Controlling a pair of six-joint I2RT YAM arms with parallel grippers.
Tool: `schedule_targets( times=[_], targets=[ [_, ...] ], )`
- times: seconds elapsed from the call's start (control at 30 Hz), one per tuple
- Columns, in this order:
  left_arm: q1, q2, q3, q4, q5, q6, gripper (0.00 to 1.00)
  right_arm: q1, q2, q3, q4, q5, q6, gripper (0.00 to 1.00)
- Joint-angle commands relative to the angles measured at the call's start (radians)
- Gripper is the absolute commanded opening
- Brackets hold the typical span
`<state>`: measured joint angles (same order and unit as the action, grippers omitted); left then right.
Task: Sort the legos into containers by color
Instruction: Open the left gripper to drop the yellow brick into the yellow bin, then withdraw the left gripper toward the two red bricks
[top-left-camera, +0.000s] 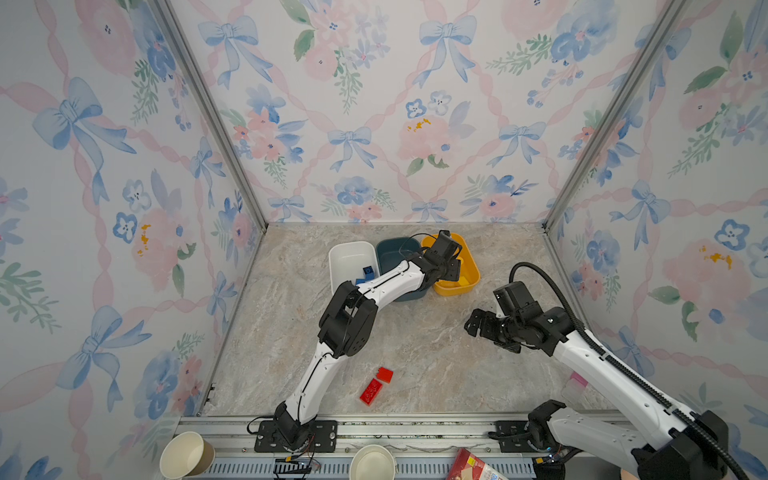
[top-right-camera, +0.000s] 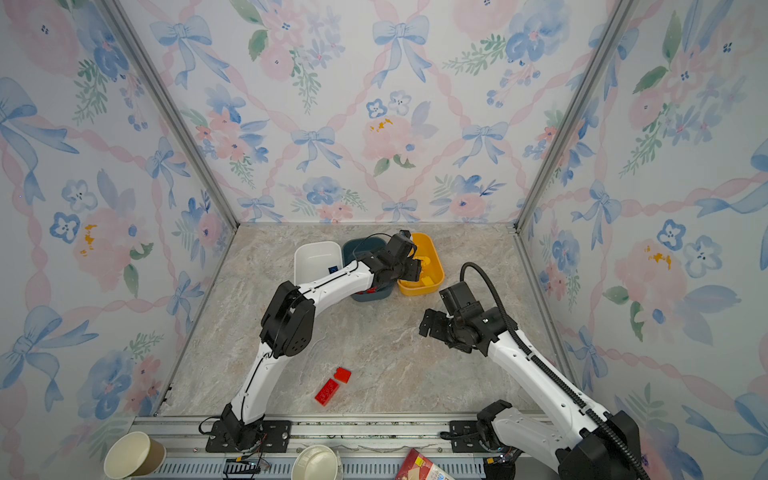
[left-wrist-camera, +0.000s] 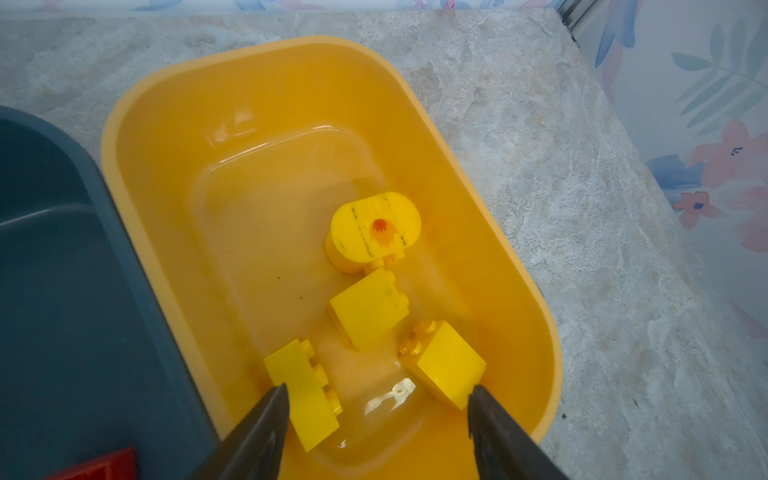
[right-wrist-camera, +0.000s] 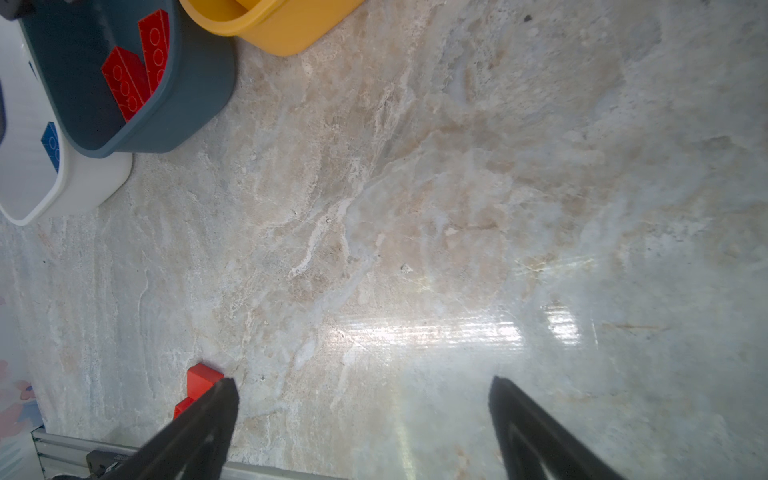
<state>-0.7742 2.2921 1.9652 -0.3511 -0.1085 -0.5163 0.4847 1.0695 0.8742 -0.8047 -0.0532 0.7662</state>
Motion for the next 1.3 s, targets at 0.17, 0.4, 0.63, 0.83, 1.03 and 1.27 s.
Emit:
schedule_targets(
  times=[0.17,0.4,0.63,0.83,1.03,1.27],
  targets=[
    [-0.007,-0.216,-0.210,0.041,-0.027,-0.001,0.72,-0.009,-0.024,-0.008,-0.029,-0.006,-0.019,0.97],
    [-0.014,-0.403,-0.443,0.043,-0.043,0.002,0.74,-0.009,-0.025,-0.009,-0.028,-0.007,-0.021,0.97],
    [-0.023,-0.592,-0.683,0.042,-0.045,-0.003,0.77,-0.006,-0.026,-0.011,-0.024,-0.008,-0.019,0.97],
    [-0.025,-0.735,-0.855,0.036,-0.033,-0.006,0.80,0.002,-0.025,-0.006,-0.024,-0.008,-0.015,0.97],
    [-0.028,-0.826,-0.954,-0.015,-0.014,-0.030,0.81,0.018,-0.021,-0.003,-0.023,-0.002,-0.007,0.97],
    [-0.047,-0.890,-1.049,-0.105,-0.001,-0.067,0.81,0.038,-0.008,-0.001,-0.014,0.001,-0.001,0.97]
  ],
)
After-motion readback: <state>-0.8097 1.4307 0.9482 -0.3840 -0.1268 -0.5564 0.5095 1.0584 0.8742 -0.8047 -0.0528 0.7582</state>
